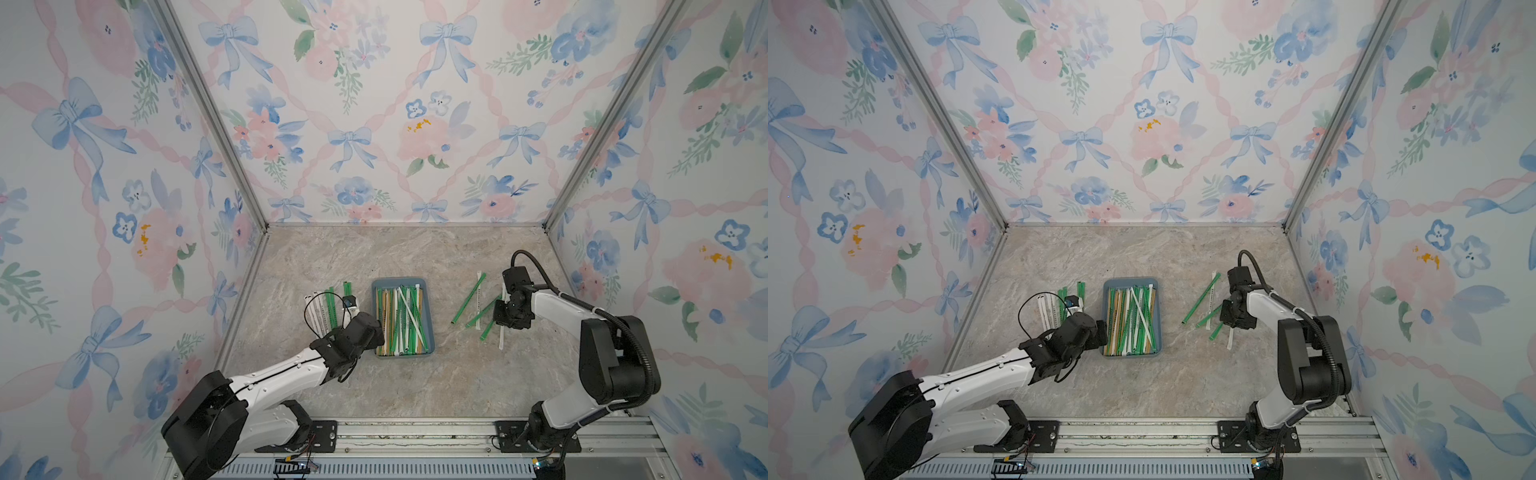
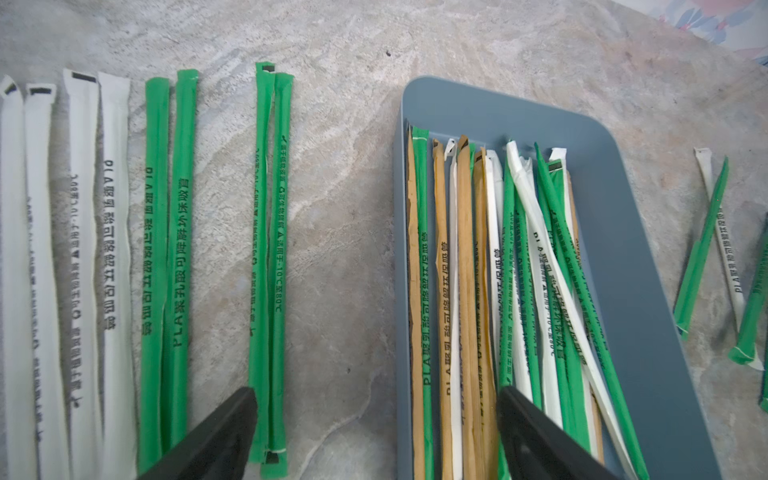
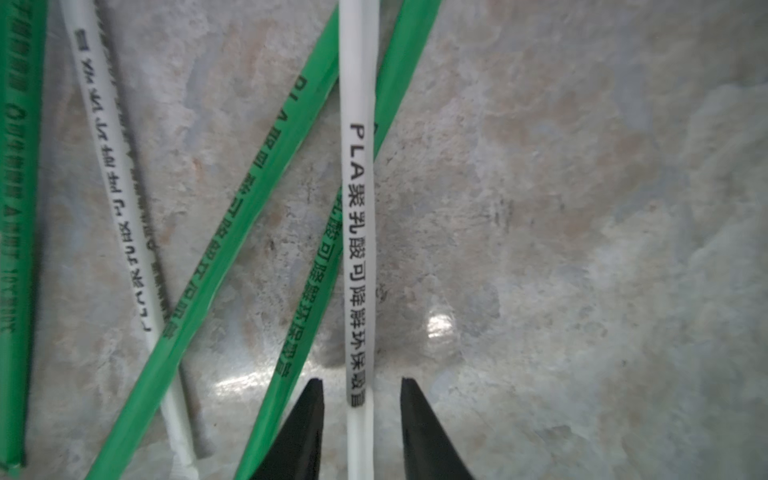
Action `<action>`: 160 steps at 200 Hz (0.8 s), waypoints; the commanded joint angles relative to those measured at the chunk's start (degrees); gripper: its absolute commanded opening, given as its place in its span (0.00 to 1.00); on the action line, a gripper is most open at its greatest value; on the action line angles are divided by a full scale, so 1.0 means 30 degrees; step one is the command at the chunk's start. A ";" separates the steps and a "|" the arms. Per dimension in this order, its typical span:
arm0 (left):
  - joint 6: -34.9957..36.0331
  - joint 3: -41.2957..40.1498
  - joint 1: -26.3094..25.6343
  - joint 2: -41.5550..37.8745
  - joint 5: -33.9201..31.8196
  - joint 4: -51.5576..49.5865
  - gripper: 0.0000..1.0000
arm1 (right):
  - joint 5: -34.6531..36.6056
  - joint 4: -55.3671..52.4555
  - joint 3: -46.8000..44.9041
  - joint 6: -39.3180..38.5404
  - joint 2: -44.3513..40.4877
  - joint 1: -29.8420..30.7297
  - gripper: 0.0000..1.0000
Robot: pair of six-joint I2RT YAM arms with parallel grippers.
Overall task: Put the straws into the storage box
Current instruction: Pick up the straw from the center of the board.
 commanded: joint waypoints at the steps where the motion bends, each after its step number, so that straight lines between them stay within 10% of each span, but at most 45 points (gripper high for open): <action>1: 0.0271 -0.0162 -0.0135 -0.0201 -0.0112 -0.0126 0.93 | -0.0294 -0.0169 0.0045 -0.0226 0.0601 -0.0147 0.29; 109: 0.0658 -0.0375 -0.0124 -0.0936 -0.0752 -0.0157 0.93 | -0.0497 -0.1347 0.0121 0.0074 -0.2838 0.0046 0.03; 160: 0.0733 -0.0905 0.0660 -0.2435 -0.1654 -0.0167 0.93 | -0.3182 0.0042 0.0985 0.2847 -0.6256 0.4353 0.02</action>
